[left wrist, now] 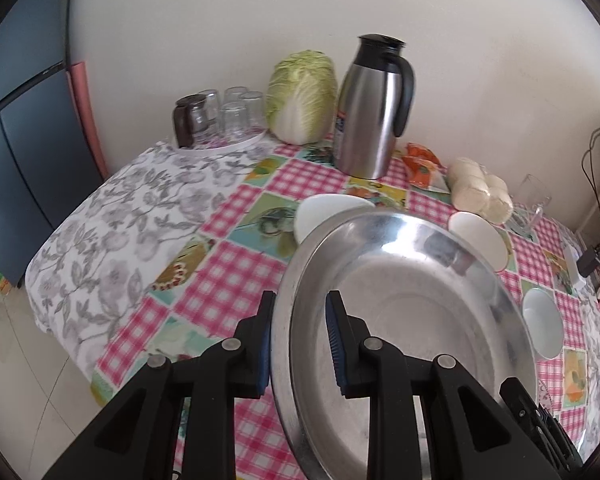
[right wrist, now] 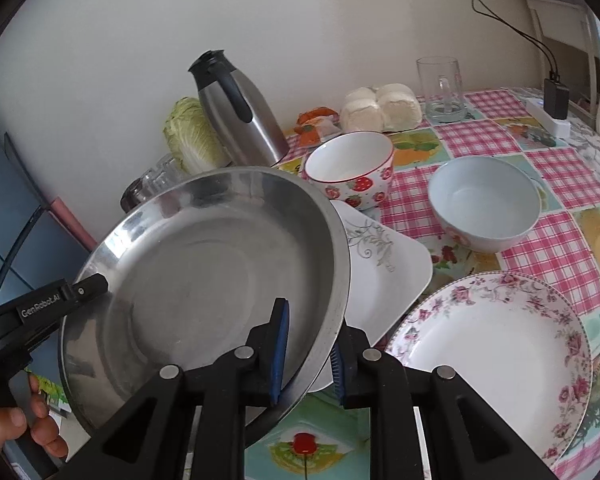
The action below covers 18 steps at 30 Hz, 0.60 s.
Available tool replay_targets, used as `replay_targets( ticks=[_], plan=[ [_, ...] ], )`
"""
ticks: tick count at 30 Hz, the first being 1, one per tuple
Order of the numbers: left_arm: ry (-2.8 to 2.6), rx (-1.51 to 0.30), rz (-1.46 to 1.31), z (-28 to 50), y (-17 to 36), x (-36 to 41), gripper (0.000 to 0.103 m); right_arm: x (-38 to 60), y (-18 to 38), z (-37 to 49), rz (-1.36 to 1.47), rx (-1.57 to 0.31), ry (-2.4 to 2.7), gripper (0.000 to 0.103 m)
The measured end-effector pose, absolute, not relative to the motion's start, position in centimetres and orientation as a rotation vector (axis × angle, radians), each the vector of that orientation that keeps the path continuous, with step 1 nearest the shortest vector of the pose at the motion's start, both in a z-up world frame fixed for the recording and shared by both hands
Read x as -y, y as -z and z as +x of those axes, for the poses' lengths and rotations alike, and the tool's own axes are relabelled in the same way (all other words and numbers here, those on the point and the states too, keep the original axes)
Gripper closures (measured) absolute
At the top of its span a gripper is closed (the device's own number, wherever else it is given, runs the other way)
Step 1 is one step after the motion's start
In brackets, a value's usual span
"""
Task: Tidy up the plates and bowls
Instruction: 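Lift the steel basin with both tools and carry it toward the white bowls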
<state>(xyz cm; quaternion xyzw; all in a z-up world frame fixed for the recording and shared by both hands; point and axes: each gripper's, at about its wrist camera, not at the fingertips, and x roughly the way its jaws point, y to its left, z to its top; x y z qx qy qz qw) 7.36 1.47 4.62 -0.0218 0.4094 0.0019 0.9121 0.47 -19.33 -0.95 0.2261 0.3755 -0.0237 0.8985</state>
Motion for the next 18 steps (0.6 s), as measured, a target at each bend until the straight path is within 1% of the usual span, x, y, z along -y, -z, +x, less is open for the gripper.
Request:
replay_targets(
  ticks=[4, 7, 12, 18],
  plan=[
    [0.025, -0.854, -0.024, 8.0, -4.1, 0.9, 0.078, 21.8, 1.1, 0.2, 0.520, -0.766, 0.075, 0.080],
    [0.042, -0.885, -0.002, 8.7, -2.8, 2.3, 0.078, 23.0, 1.6, 0.2, 0.511, -0.771, 0.110, 0.080],
    [0.060, -0.936, -0.011, 9.6, -0.7, 3.4, 0.078, 24.7, 3.1, 0.3, 0.536, -0.798, 0.137, 0.081],
    [0.064, -0.952, -0.010, 10.6, 0.6, 4.3, 0.078, 25.0, 4.3, 0.9, 0.515, -0.824, 0.169, 0.081]
  ],
)
